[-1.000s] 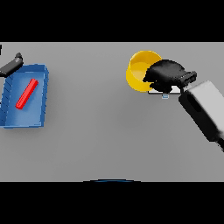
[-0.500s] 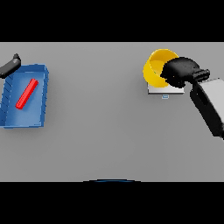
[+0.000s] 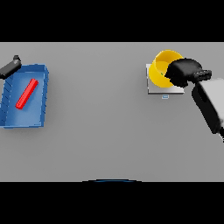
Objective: Pick up the red beaker and tilt it to pour out 1 green nut into yellow bowl. Pick up the yellow bowl and place it on the metallic measuring scale.
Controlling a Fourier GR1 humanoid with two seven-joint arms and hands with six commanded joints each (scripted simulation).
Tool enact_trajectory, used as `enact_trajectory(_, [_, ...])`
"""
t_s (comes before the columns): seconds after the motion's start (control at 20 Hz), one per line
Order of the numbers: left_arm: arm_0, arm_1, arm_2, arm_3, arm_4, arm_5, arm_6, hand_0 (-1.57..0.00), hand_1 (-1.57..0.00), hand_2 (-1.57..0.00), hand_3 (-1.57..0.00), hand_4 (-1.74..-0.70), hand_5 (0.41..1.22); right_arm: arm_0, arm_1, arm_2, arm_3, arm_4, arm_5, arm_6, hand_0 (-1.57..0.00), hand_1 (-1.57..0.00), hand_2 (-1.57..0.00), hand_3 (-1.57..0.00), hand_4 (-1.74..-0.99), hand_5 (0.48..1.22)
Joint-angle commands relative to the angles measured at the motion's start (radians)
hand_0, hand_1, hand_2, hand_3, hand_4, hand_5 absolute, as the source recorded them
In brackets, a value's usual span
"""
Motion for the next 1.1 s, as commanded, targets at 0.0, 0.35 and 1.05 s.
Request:
enact_trajectory(0.0, [-0.001, 0.002, 0.002, 0.009, 0.000, -0.001, -0.008, 0.00, 0.00, 0.00, 0.00, -0.84, 0.772, -0.001, -0.001, -0.001, 0.005, -0.002, 0.001, -0.001, -1.40, -1.22, -1.36, -1.56, -1.730, 1.221])
enact_trajectory(0.35, [0.000, 0.002, 0.009, 0.015, 0.011, -0.004, -0.029, 0.00, 0.00, 0.00, 0.00, -0.85, 0.767, -0.001, 0.009, -0.029, 0.014, -0.043, 0.066, 0.042, -0.95, -0.69, -0.67, -0.88, -1.564, 0.991])
enact_trajectory(1.05, [0.011, 0.000, 0.002, -0.012, -0.002, 0.008, -0.009, 0.00, 0.00, 0.00, 0.00, -0.85, 0.768, -0.001, -0.005, -0.009, 0.033, -0.027, 0.090, 0.020, -0.05, -0.04, -0.06, -0.26, -1.414, 0.796])
